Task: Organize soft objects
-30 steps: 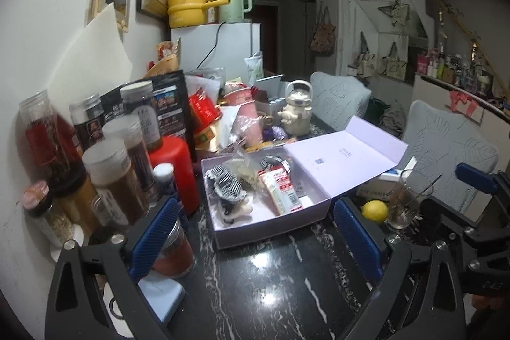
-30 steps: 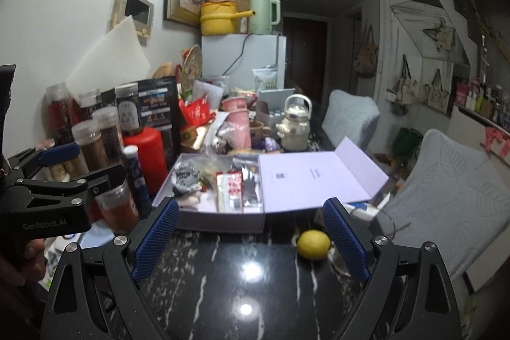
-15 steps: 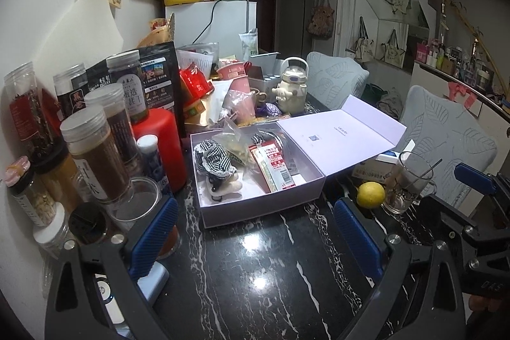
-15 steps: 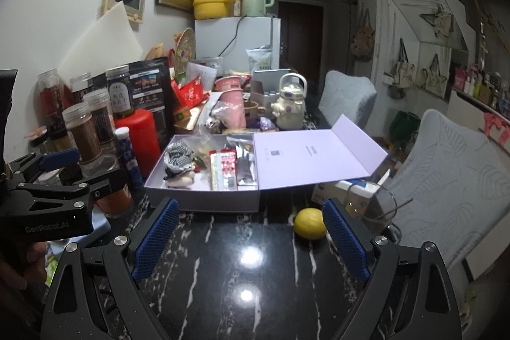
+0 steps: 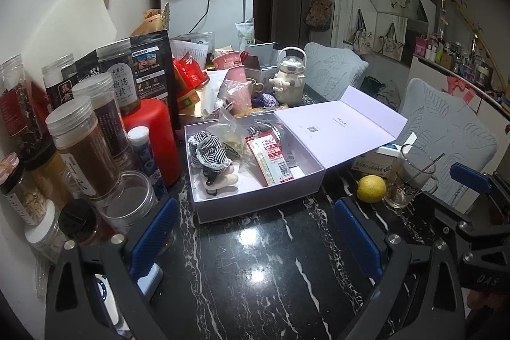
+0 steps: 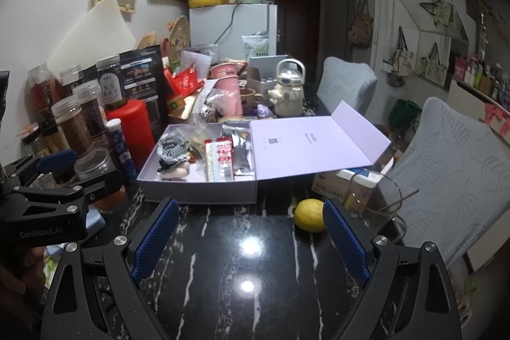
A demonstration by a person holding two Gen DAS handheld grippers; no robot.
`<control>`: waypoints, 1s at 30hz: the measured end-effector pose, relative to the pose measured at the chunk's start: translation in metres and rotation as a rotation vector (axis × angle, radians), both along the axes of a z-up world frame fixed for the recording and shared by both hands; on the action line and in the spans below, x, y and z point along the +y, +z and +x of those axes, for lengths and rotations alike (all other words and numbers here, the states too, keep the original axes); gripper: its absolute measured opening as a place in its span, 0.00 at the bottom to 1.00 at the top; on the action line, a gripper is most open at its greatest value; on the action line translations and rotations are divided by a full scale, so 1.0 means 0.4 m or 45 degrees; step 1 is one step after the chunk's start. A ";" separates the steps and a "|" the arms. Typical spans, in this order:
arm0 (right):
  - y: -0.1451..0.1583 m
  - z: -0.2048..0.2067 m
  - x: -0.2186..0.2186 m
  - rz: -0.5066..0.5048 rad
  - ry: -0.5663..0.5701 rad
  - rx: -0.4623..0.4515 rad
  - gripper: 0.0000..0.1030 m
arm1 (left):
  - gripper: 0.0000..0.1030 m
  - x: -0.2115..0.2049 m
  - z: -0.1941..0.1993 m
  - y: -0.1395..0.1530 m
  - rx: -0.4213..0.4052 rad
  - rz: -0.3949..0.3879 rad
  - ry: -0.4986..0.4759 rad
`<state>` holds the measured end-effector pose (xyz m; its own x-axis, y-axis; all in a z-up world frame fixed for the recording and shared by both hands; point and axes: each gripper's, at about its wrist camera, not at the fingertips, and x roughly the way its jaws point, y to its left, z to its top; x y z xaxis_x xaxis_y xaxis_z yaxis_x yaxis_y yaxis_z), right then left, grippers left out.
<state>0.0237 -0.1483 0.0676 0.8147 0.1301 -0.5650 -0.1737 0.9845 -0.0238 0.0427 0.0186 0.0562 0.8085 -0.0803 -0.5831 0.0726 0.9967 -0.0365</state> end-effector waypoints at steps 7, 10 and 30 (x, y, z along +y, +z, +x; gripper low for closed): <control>-0.011 0.013 -0.005 -0.003 -0.018 0.031 0.90 | 0.97 -0.002 0.015 -0.016 0.031 0.007 -0.014; -0.014 0.019 -0.007 -0.002 -0.020 0.037 0.90 | 0.97 -0.003 0.020 -0.018 0.036 0.015 -0.016; -0.024 0.034 -0.010 -0.006 -0.028 0.058 0.90 | 0.97 0.000 0.035 -0.028 0.067 0.013 -0.013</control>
<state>0.0375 -0.1523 0.0582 0.7907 0.1097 -0.6022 -0.1530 0.9880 -0.0208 0.0565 0.0185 0.0448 0.7760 -0.0822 -0.6254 0.0807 0.9963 -0.0307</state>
